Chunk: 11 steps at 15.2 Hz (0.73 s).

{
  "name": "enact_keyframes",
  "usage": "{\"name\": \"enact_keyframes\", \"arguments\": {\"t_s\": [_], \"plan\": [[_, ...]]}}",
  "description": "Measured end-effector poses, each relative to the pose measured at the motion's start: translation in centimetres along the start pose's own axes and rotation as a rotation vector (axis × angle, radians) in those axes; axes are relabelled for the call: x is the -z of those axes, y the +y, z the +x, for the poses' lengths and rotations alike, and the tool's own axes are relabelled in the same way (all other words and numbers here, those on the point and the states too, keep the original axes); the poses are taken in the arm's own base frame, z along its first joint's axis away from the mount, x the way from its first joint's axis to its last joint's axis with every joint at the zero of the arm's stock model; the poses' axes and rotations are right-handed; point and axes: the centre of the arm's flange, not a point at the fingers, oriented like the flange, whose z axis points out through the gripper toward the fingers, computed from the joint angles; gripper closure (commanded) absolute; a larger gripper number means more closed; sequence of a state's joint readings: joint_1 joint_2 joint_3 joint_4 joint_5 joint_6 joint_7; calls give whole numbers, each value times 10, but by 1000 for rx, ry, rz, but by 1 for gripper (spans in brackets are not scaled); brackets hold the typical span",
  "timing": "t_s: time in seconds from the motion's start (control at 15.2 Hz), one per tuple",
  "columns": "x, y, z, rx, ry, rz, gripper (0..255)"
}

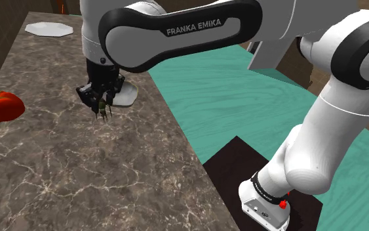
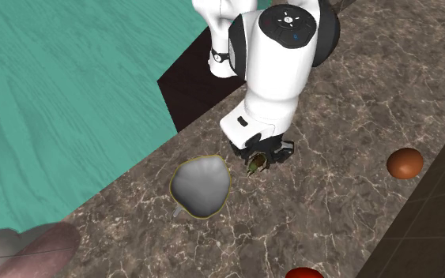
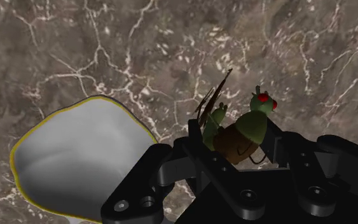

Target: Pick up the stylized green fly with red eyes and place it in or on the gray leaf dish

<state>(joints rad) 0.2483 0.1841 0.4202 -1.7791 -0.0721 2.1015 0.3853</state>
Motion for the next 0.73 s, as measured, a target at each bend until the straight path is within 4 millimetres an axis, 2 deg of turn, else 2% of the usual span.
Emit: {"name": "enact_keyframes", "arguments": {"t_s": [0.73], "plan": [[61,-3,8,0,0,0,255]]}}
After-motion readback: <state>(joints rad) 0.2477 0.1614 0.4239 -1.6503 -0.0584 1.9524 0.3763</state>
